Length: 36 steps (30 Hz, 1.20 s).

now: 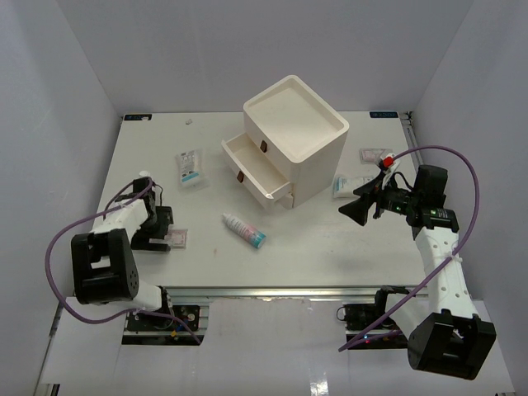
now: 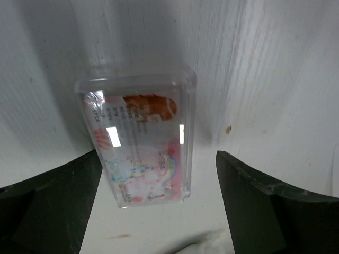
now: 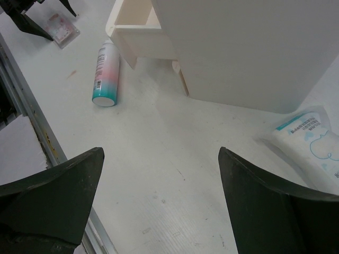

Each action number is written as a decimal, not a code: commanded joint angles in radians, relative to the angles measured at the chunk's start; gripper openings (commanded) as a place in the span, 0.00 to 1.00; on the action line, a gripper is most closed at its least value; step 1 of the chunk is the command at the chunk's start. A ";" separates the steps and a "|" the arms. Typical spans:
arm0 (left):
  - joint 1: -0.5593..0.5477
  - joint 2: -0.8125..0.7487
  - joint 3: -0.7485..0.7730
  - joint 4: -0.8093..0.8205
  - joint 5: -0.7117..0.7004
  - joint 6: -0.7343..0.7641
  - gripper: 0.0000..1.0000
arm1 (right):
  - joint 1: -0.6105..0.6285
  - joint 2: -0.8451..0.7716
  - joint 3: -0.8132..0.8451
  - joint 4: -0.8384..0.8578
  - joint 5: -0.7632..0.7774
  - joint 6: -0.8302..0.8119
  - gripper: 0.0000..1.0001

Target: Organize the makeup

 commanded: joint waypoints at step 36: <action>0.000 -0.559 -0.206 0.432 0.619 0.333 0.33 | -0.004 0.014 -0.007 0.036 0.012 -0.002 0.95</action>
